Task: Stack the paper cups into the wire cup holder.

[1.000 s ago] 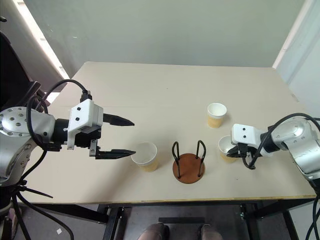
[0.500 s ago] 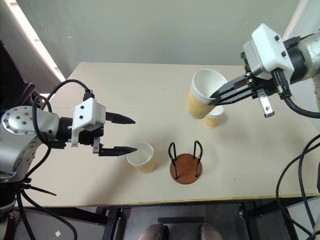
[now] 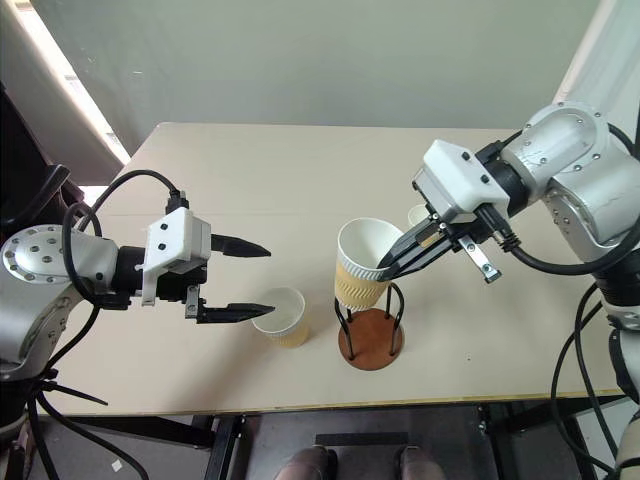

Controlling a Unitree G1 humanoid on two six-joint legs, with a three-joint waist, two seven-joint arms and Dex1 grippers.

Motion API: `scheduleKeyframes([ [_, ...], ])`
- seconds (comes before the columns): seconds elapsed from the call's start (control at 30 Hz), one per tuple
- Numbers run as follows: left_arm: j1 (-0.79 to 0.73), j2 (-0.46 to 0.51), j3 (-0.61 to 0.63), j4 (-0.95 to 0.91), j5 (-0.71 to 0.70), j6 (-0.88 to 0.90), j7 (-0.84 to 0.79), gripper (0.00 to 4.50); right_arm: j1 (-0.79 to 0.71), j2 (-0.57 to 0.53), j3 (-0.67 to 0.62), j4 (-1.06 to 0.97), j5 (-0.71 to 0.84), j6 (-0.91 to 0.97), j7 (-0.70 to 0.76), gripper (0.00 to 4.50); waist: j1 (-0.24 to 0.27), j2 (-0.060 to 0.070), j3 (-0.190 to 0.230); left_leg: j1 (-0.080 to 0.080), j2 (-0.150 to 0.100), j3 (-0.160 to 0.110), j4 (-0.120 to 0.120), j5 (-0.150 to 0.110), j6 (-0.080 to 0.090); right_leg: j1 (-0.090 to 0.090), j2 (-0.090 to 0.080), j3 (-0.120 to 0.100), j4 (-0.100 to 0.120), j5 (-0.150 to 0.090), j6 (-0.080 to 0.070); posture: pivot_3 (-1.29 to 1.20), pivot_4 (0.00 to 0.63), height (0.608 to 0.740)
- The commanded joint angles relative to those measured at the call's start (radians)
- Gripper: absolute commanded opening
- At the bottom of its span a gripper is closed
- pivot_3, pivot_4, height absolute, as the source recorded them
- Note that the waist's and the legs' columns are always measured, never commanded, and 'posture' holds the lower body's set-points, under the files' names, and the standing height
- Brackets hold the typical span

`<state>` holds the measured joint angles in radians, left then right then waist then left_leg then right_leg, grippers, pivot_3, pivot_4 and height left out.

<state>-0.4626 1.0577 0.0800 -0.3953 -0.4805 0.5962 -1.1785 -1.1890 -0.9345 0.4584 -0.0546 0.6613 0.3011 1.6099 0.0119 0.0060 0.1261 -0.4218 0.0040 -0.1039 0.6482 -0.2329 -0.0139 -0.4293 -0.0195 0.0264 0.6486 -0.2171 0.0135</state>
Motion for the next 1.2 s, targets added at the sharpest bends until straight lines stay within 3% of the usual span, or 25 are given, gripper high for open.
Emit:
scheduleKeyframes([
  [0.03, -0.004, 0.014, 0.034, -0.033, -0.018, 0.017, 0.019, 4.50, 0.000, 0.002, 0.013, 0.011, -0.034, -0.020, 0.004, 0.02, 0.000, 0.000, 0.000, 0.000, 0.000, 0.000, 0.000, 0.000, 0.000, 0.000, 0.000, 0.000, 0.000, 0.000, 0.000, 0.00, 0.150, 0.740],
  [0.67, -0.016, 0.045, 0.034, -0.074, -0.046, 0.080, 0.068, 4.50, 0.014, -0.026, 0.149, 0.041, -0.151, -0.165, 0.004, 0.02, -0.001, 0.000, 0.000, 0.001, 0.001, 0.000, -0.001, 0.001, -0.001, 0.000, 0.000, -0.001, 0.002, 0.000, -0.003, 0.00, 0.150, 0.740],
  [0.8, -0.020, 0.042, 0.027, -0.073, -0.043, 0.080, 0.072, 4.50, 0.015, -0.021, 0.150, 0.044, -0.157, -0.167, 0.004, 0.85, -0.001, 0.000, 0.000, 0.001, 0.001, 0.000, -0.001, 0.001, -0.001, 0.000, 0.000, -0.001, 0.002, 0.000, -0.002, 0.00, 0.150, 0.740],
  [1.03, -0.059, 0.015, -0.005, -0.045, -0.021, 0.058, 0.092, 4.50, 0.002, -0.032, 0.133, 0.086, -0.186, -0.197, 0.004, 3.19, -0.001, 0.000, 0.000, 0.001, 0.001, 0.000, -0.001, 0.001, -0.001, 0.000, 0.000, -0.001, 0.002, 0.000, -0.002, 0.00, 0.150, 0.740],
  [1.2, -0.188, -0.111, -0.115, 0.047, 0.112, 0.021, 0.231, 4.50, -0.087, 0.087, 0.068, 0.430, -0.401, -0.262, -0.084, 3.19, 0.000, 0.000, 0.000, 0.003, 0.001, 0.000, 0.000, 0.002, -0.001, 0.001, 0.000, -0.001, 0.004, 0.001, -0.005, 0.00, 0.150, 0.740],
])
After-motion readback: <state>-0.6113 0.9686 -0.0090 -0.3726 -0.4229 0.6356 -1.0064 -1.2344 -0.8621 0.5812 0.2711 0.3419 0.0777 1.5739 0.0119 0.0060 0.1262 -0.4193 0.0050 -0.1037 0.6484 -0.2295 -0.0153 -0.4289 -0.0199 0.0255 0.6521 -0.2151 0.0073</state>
